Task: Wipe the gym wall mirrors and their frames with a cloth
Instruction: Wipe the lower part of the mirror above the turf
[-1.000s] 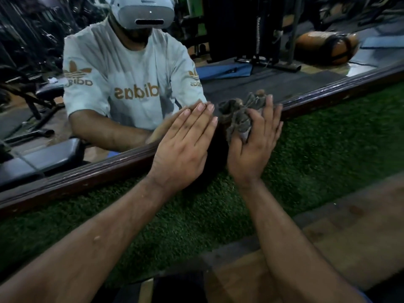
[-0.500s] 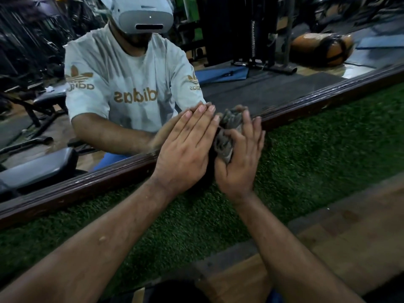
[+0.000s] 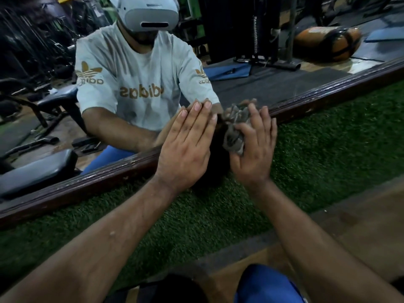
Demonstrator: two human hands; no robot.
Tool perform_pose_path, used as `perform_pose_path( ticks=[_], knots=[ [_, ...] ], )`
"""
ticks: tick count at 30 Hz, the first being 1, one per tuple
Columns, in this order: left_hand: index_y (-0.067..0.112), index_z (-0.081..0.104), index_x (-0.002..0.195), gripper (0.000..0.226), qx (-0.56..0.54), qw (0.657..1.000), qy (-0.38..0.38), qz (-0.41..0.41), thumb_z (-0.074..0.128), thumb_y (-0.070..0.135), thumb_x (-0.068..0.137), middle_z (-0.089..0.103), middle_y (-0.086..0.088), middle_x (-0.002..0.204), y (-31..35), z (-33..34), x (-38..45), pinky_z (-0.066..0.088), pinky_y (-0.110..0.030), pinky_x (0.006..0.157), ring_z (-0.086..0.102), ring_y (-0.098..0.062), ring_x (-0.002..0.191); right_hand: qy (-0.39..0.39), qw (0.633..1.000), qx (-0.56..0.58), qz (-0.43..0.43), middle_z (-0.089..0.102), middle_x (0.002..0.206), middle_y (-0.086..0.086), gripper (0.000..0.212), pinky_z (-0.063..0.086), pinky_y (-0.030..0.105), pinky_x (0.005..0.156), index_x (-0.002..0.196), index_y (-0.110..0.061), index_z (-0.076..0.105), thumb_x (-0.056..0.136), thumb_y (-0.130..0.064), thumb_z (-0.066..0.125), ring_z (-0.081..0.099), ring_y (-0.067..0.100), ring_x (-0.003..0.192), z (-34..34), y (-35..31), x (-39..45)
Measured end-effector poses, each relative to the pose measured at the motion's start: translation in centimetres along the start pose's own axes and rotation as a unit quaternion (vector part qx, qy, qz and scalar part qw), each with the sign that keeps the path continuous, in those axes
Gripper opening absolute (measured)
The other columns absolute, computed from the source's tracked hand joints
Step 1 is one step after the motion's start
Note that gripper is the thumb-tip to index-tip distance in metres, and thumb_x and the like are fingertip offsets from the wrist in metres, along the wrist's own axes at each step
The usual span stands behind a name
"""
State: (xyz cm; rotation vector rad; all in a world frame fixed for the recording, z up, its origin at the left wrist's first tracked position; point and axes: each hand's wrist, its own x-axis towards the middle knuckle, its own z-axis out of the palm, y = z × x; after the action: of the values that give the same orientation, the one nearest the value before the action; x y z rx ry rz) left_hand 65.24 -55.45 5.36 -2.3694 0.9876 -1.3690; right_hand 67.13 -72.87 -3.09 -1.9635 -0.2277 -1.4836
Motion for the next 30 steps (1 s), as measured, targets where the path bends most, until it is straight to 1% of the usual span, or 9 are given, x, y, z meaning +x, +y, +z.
perform_pose_path(
  ticks=[2,4,6,9,14,18,22,26,30],
  knots=[
    [-0.001,0.040,0.152,0.058,-0.008,1.000,-0.008,0.010,0.051,0.013,0.097,0.031,-0.022,0.161,0.8,0.1,0.7,0.019,-0.047,0.126,0.026,-0.034,0.152,0.048,0.995,0.019,0.086,0.041,0.161,0.018,0.032,0.015,0.059,0.127,0.122,-0.013,0.057,0.092,-0.021,0.054,0.023,0.037,0.156,-0.4,0.8,1.6],
    [0.001,0.043,0.151,0.058,-0.023,0.999,-0.012,0.030,0.052,0.015,0.096,0.032,-0.020,0.161,1.6,0.2,2.0,0.018,-0.045,0.126,0.027,-0.033,0.152,0.053,0.989,0.026,0.134,0.039,0.162,0.019,0.033,0.015,0.060,0.126,0.122,-0.009,0.059,0.090,-0.017,0.057,0.022,0.040,0.157,-0.2,-0.1,1.8],
    [0.001,0.046,0.149,0.055,-0.027,0.999,-0.006,0.024,0.050,0.015,0.096,0.034,-0.020,0.160,2.0,0.4,3.4,0.020,-0.045,0.126,0.028,-0.033,0.152,0.009,0.997,0.019,0.079,0.038,0.162,0.020,0.032,0.015,0.061,0.126,0.123,-0.011,0.057,0.092,-0.022,0.054,0.022,0.040,0.156,-0.4,-0.3,0.6],
    [0.001,0.047,0.149,0.055,-0.019,1.000,-0.005,0.002,0.049,0.017,0.096,0.032,-0.022,0.161,3.0,1.0,4.2,0.020,-0.048,0.125,0.026,-0.035,0.152,-0.040,0.999,-0.017,-0.028,0.043,0.159,0.020,0.028,0.017,0.059,0.126,0.121,-0.017,0.053,0.097,-0.031,0.050,0.027,0.039,0.155,-2.4,2.9,0.8],
    [0.003,0.047,0.149,0.054,-0.024,0.999,0.020,-0.023,0.051,0.022,0.099,0.031,-0.022,0.161,4.3,2.2,4.0,0.023,-0.052,0.124,0.026,-0.037,0.152,-0.019,0.998,-0.036,0.037,0.039,0.162,0.019,0.034,0.018,0.059,0.126,0.122,-0.011,0.055,0.095,-0.032,0.053,0.024,0.041,0.156,-4.4,6.5,3.0],
    [0.002,0.052,0.145,0.053,-0.058,0.996,0.013,-0.073,0.056,0.017,0.094,0.031,-0.026,0.160,6.5,2.0,4.6,0.022,-0.052,0.123,0.026,-0.039,0.151,-0.047,0.998,-0.023,0.023,0.038,0.163,0.018,0.033,0.018,0.061,0.125,0.124,-0.009,0.057,0.096,-0.026,0.056,0.023,0.039,0.157,-4.1,5.0,2.4],
    [0.000,0.054,0.142,0.051,-0.058,0.998,0.000,-0.038,0.054,0.013,0.093,0.036,-0.024,0.158,7.4,2.4,6.1,0.020,-0.047,0.126,0.029,-0.036,0.151,-0.051,0.999,-0.007,0.002,0.040,0.162,0.017,0.029,0.018,0.060,0.126,0.122,-0.015,0.053,0.095,-0.026,0.055,0.022,0.035,0.157,-3.8,5.6,2.2],
    [-0.002,0.050,0.144,0.049,-0.044,0.999,-0.001,0.026,0.045,0.016,0.098,0.030,-0.024,0.161,7.0,2.6,8.2,0.015,-0.047,0.127,0.024,-0.036,0.152,-0.002,0.995,0.008,0.095,0.038,0.164,0.014,0.032,0.018,0.059,0.126,0.124,-0.014,0.055,0.092,-0.018,0.055,0.017,0.027,0.158,-4.7,7.3,3.1],
    [-0.002,0.049,0.145,0.054,-0.029,0.996,-0.025,0.075,0.046,0.020,0.095,0.027,-0.024,0.162,7.5,3.0,11.7,0.013,-0.047,0.127,0.022,-0.037,0.153,0.001,0.984,0.030,0.178,0.035,0.167,0.010,0.038,0.015,0.053,0.128,0.127,-0.008,0.059,0.091,-0.020,0.050,0.014,0.029,0.160,-5.9,7.9,4.7]
  ],
)
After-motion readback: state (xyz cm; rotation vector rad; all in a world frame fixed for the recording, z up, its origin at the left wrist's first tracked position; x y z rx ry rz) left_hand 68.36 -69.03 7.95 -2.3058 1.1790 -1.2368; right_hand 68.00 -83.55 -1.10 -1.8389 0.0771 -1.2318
